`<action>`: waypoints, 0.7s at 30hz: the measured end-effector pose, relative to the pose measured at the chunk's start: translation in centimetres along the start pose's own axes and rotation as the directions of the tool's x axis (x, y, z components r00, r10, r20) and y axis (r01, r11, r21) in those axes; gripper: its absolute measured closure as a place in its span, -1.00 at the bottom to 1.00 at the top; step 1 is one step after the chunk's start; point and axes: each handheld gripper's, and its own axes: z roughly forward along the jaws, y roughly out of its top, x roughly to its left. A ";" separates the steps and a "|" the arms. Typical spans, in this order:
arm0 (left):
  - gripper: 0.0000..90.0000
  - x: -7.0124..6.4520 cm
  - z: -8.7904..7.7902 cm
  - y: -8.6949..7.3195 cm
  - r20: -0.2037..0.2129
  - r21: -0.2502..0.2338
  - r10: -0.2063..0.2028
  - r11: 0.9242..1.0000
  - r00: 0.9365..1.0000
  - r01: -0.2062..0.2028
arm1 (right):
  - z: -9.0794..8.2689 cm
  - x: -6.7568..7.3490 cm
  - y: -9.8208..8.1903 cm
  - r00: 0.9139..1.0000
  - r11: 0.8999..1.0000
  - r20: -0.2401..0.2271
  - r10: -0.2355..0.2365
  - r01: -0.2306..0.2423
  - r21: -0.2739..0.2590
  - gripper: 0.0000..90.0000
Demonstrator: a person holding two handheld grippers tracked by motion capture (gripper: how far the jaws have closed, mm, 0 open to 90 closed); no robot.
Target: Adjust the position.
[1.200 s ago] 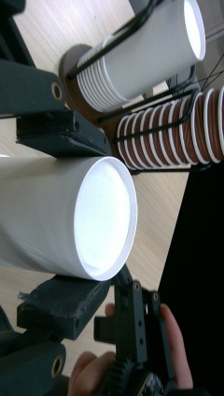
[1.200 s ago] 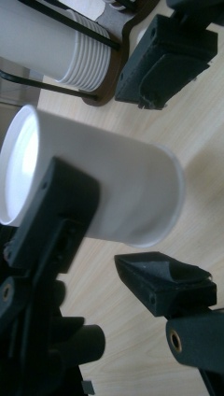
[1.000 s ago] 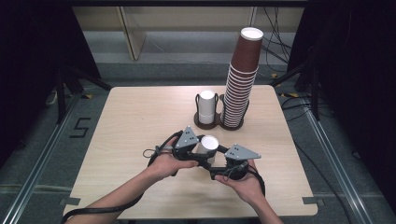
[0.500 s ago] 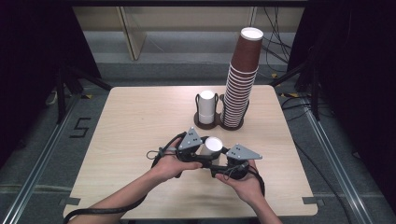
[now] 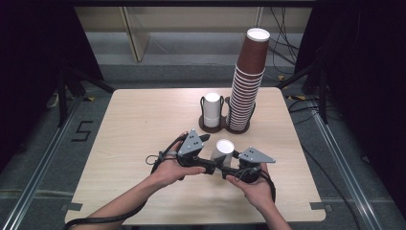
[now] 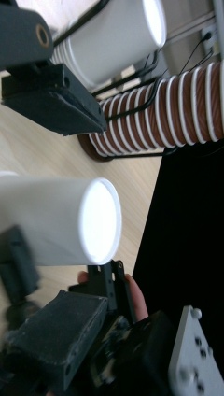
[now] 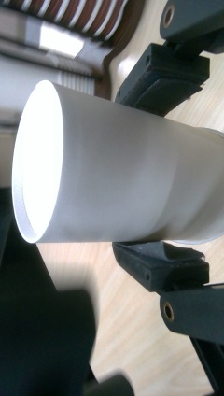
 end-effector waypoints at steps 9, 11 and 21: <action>-0.97 -0.9 -1.2 -3.1 -0.045 0.014 0.102 0.995 0.994 -0.101 | -1.3 -2.8 -0.2 0.965 0.964 0.016 0.263 -0.262 -0.040 -0.33; -0.96 -1.2 -1.0 -3.6 -0.049 0.007 0.119 0.993 0.992 -0.118 | -1.4 -3.3 -0.4 0.946 0.945 0.006 0.323 -0.323 -0.052 -0.33; -0.94 -1.9 0.2 -4.6 0.037 -0.006 0.113 0.994 0.993 -0.113 | -2.1 -4.1 -1.2 0.837 0.835 -0.083 0.541 -0.546 -0.068 -0.33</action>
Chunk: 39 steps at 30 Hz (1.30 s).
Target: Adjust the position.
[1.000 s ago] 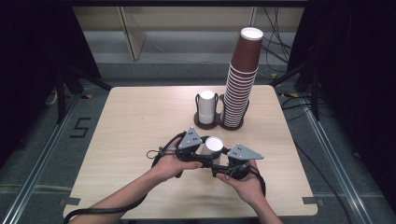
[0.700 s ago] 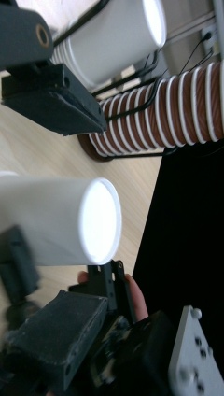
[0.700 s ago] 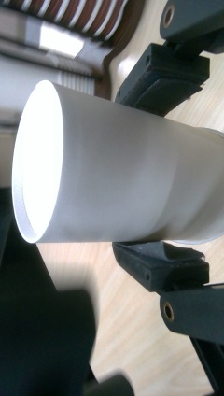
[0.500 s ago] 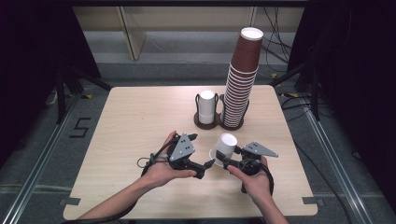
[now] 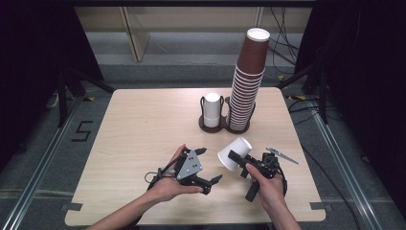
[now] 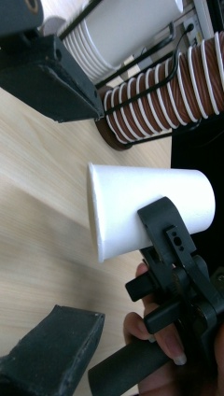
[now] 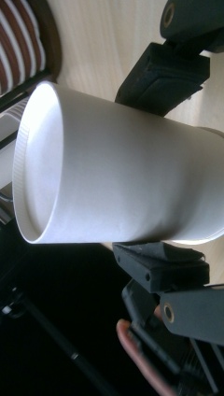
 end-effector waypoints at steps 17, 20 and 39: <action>-1.00 -0.2 2.2 -0.1 0.052 0.019 -0.015 1.000 0.999 0.014 | -0.2 0.8 -0.9 0.993 0.994 -0.059 0.104 -0.102 0.032 -0.32; -1.00 -0.2 2.4 0.0 0.053 0.021 -0.013 1.000 0.999 0.011 | -0.2 0.9 -0.9 0.993 0.994 -0.049 0.104 -0.102 0.034 -0.32; -0.88 -0.1 3.7 -0.4 0.043 0.053 -0.036 0.998 0.998 0.033 | -0.1 1.5 -1.3 0.990 0.994 -0.098 0.106 -0.102 0.046 -0.31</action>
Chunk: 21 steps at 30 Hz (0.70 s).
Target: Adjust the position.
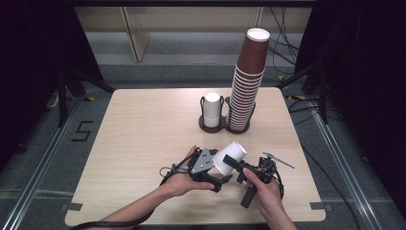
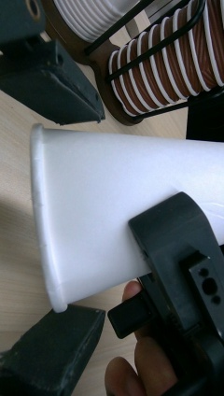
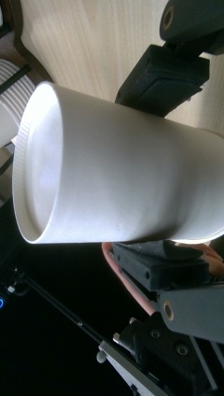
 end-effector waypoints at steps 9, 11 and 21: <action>-0.68 -0.1 0.1 0.0 -0.006 0.000 -0.005 1.000 1.000 0.005 | 0.0 0.0 -0.1 1.000 1.000 0.015 -0.023 0.023 0.003 -0.32; -0.65 -0.1 0.1 0.0 -0.007 -0.003 -0.003 1.000 1.000 0.003 | 0.0 0.2 -0.1 1.000 1.000 -0.002 -0.009 0.009 0.004 -0.34; -0.42 -0.2 -0.4 0.1 -0.009 -0.010 0.010 1.000 1.000 -0.010 | 0.0 0.4 0.2 0.999 0.999 0.002 -0.032 0.032 0.016 -0.56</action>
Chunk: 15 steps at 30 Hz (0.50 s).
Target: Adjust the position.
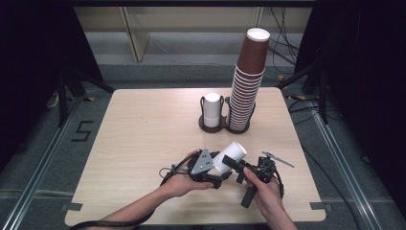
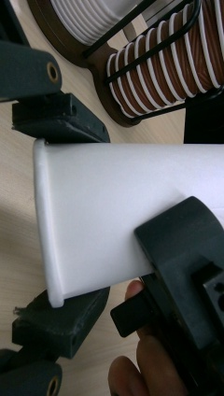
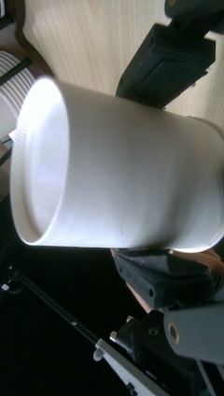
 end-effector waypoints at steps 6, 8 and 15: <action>-0.39 -0.1 -0.1 0.1 0.005 0.003 0.005 1.000 1.000 -0.005 | 0.2 0.1 0.0 1.000 1.000 -0.007 -0.022 0.022 0.000 -0.66; -0.39 0.1 -0.4 0.1 -0.094 0.009 0.020 1.000 0.995 -0.019 | 0.0 0.3 0.1 1.000 1.000 -0.007 -0.017 0.017 0.006 -0.66; -0.38 1.8 -0.8 0.5 0.004 0.019 0.183 0.983 0.983 -0.183 | -0.5 1.0 0.2 0.996 0.995 0.020 -0.092 0.092 0.030 -0.66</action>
